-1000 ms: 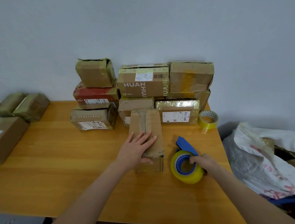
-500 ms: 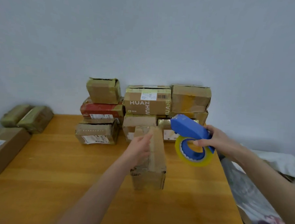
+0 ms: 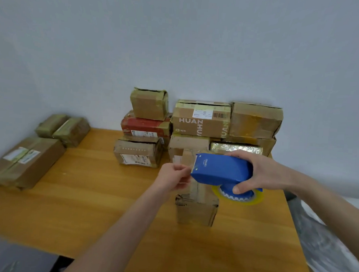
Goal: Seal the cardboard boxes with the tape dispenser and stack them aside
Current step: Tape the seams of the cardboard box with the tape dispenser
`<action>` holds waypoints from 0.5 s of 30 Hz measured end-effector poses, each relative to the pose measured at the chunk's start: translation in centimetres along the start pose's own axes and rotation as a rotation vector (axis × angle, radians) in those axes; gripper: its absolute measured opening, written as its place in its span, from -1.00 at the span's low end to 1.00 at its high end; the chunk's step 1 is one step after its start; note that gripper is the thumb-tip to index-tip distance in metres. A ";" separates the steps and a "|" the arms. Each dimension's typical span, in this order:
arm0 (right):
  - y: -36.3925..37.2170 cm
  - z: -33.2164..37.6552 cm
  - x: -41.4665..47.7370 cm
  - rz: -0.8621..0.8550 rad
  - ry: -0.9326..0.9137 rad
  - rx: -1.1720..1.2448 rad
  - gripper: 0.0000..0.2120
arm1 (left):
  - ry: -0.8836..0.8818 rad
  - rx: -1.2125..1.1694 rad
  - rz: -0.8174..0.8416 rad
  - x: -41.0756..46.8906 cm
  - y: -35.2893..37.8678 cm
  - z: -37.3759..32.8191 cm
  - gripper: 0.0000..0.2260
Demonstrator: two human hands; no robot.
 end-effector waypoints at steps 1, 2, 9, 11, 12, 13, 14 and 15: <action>0.4 0.3 0.2 0.003 -0.020 -0.055 -0.34 | 0.013 0.055 -0.030 -0.3 -0.3 0.0 -0.92; 0.7 0.4 0.2 0.005 -0.028 -0.095 -0.35 | 0.020 0.083 -0.049 -0.6 -0.5 0.1 -0.90; 2.7 -0.2 -0.4 0.061 -0.057 -0.114 -0.41 | -0.010 0.128 -0.045 -2.4 -1.6 2.0 -0.83; 2.0 -1.6 -1.7 0.038 -0.022 -0.124 -0.41 | -0.030 0.112 -0.132 -2.9 -4.6 2.7 -0.86; 1.4 -2.7 -2.5 0.022 0.010 -0.132 -0.41 | -0.044 0.101 -0.187 -3.2 -6.5 3.2 -0.86; 0.8 -3.7 -3.4 0.010 0.043 -0.135 -0.41 | -0.058 0.092 -0.226 -3.5 -8.1 3.8 -0.86; 0.4 -4.7 -4.1 0.009 0.076 -0.143 -0.41 | -0.068 0.087 -0.242 -3.8 -9.2 4.3 -0.86; 0.2 -5.6 -4.7 0.019 0.107 -0.162 -0.41 | -0.073 0.084 -0.243 -3.9 -9.6 4.8 -0.86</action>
Point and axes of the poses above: each hand's wrist, its own x-axis towards the middle knuckle, its own y-axis out of the palm, z = x × y, the point moved 9 cm from there along x, towards the middle knuckle, and after that the axes turned 7 degrees about z, right-handed, at the moved point
